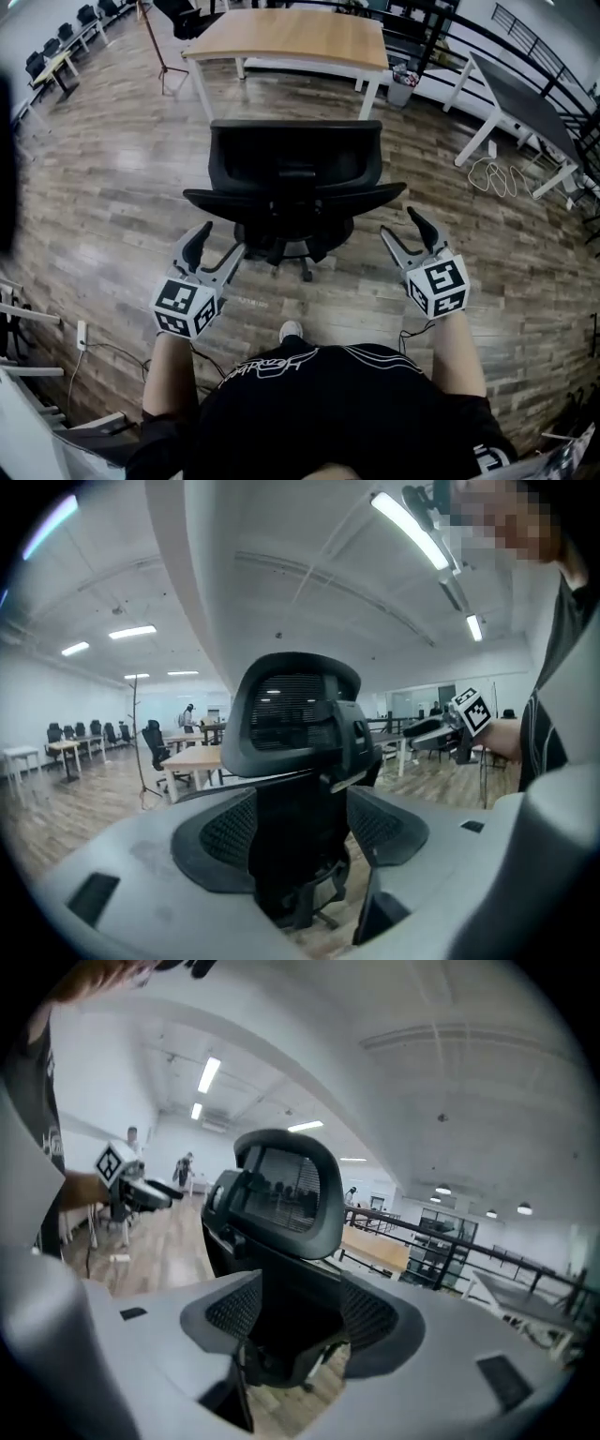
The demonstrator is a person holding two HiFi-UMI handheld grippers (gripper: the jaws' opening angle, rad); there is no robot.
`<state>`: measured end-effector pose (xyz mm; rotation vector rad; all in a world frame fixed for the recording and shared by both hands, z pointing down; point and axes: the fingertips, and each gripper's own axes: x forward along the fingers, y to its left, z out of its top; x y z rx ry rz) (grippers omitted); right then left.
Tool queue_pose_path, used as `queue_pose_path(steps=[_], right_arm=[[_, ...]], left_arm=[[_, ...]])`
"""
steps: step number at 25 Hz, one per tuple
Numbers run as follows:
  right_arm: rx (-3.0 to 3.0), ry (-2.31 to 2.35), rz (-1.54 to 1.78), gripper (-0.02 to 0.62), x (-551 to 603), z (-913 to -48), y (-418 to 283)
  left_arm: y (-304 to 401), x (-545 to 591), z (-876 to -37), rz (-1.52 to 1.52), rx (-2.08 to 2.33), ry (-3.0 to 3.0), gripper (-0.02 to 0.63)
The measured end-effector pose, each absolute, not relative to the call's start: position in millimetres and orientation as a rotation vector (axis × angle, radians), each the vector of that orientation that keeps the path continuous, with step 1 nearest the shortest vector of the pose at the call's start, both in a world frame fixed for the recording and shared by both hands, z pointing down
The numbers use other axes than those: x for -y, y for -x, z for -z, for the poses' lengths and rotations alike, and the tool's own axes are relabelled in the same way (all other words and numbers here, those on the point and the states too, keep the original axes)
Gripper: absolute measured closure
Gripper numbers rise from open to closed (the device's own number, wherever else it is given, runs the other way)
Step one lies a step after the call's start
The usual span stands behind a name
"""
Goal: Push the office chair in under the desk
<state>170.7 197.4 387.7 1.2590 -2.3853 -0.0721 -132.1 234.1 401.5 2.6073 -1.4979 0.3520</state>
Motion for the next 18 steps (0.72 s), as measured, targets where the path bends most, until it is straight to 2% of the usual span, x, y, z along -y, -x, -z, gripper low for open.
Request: queue_pose_path(steps=[10,18], right_arm=[[1.988,-1.128,0.392,0.325,-136,-427,-172],[1.851,-1.039,0.481,0.322,-115,-442,-177]], left_arm=[[192,-177,-429,-0.988,1.633,-2.675,0.325],[187,-154,-452,-1.310,1.462,-2.773,0.327]])
